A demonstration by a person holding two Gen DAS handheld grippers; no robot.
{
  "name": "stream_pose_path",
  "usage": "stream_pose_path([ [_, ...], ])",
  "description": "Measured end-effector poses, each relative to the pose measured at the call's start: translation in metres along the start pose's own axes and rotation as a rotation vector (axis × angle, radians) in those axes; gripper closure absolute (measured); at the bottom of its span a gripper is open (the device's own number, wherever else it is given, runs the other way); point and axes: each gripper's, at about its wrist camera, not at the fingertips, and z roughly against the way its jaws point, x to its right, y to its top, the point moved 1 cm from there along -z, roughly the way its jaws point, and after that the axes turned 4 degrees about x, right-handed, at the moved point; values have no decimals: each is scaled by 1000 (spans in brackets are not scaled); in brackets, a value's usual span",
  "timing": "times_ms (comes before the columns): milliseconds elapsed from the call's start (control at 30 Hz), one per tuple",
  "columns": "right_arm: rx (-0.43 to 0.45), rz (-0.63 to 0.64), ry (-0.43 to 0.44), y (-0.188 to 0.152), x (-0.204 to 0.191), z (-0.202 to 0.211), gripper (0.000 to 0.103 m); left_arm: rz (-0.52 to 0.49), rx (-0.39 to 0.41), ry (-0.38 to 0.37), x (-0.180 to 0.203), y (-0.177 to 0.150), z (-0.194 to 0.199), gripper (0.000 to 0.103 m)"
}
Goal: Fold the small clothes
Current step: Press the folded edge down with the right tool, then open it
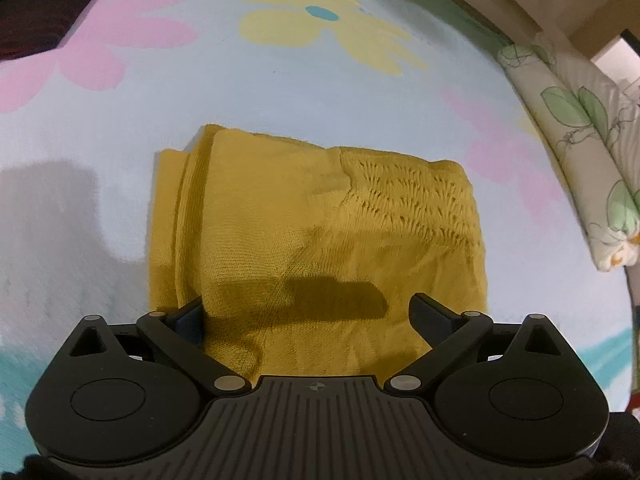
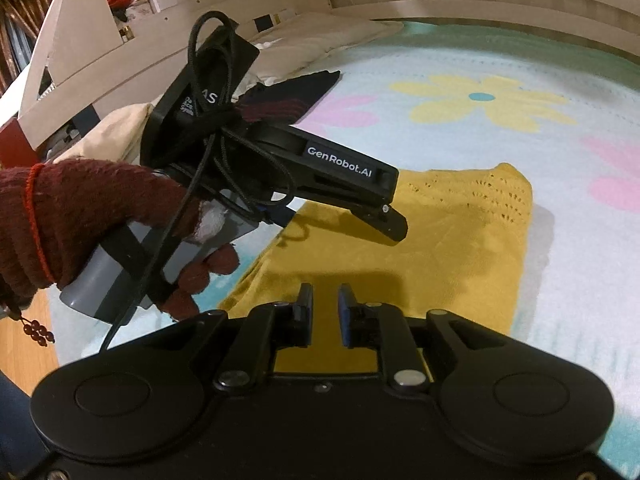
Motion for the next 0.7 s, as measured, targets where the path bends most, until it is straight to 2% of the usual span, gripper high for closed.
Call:
stream_pose_path([
  [233, -16, -8, -8, -2, 5, -4, 76, -18, -1, 23, 1, -1, 0, 4],
  [267, -16, -10, -8, -2, 6, -4, 76, -24, -1, 33, 1, -1, 0, 6],
  [333, -17, -13, -11, -2, 7, -5, 76, -57, 2, 82, 2, -1, 2, 28],
  [433, -15, -23, -23, -1, 13, -5, 75, -168, 17, 207, 3, -1, 6, 30],
  [467, -13, -25, -29, -1, 15, -5, 64, -180, 16, 237, 0, 0, 8, 30],
  [533, 1, -34, -49, 1, 20, -3, 50, -155, 18, 239, -7, 1, 11, 30],
  [633, 25, -65, -81, 7, 34, -1, 48, -117, 29, 239, -19, 3, 19, 29],
  [700, 40, -91, -99, 12, 46, -2, 41, -88, 41, 239, -28, 4, 26, 30],
])
